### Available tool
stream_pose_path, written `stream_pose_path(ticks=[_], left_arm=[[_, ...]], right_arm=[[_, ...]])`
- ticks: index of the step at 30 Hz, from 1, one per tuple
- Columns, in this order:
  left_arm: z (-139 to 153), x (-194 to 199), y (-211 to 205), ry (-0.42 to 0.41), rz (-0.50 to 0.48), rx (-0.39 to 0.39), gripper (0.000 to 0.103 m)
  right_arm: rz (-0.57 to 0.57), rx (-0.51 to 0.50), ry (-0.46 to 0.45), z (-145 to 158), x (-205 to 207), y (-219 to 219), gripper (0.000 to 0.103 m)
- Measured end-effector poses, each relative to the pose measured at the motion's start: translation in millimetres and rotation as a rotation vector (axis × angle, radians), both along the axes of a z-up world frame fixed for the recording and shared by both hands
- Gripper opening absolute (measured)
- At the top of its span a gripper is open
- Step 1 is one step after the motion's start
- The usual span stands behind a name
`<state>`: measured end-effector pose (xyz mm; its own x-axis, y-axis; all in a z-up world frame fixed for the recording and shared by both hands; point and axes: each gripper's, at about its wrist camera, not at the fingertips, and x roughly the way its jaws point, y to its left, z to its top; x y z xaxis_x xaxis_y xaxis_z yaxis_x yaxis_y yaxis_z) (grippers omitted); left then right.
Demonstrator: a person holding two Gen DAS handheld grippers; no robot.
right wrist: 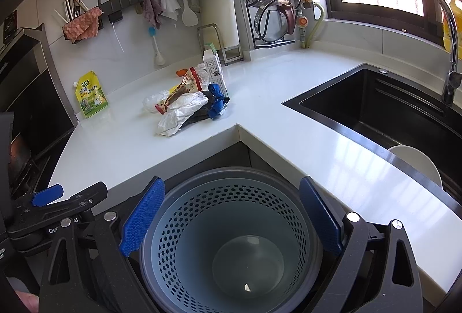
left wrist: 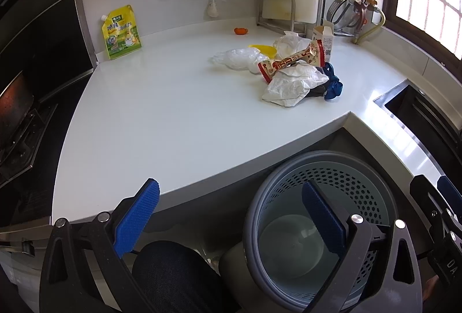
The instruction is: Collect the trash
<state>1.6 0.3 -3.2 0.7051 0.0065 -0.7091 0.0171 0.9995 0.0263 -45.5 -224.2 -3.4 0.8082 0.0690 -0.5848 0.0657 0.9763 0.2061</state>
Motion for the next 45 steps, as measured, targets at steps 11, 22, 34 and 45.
stream_pose_path(ticks=[11,22,34,45], left_arm=[[0.2,0.1,0.5,-0.002,0.000,-0.001,0.097],[0.6,0.0,2.6,-0.005,0.004,0.000,0.097],[-0.6,-3.3,4.1,-0.011,0.007,-0.006,0.097],[-0.9,-3.5,4.5,-0.007,0.011,-0.011,0.097]], right_arm=[[0.000,0.001,0.001,-0.7,0.7,0.0,0.090],[-0.002,0.004,-0.001,-2.0,0.0,0.5,0.090],[-0.022,0.022,-0.001,-6.3,-1.9,-5.2,0.090],[-0.025,0.032,0.001,-7.1,-4.4,-7.8,0.090]])
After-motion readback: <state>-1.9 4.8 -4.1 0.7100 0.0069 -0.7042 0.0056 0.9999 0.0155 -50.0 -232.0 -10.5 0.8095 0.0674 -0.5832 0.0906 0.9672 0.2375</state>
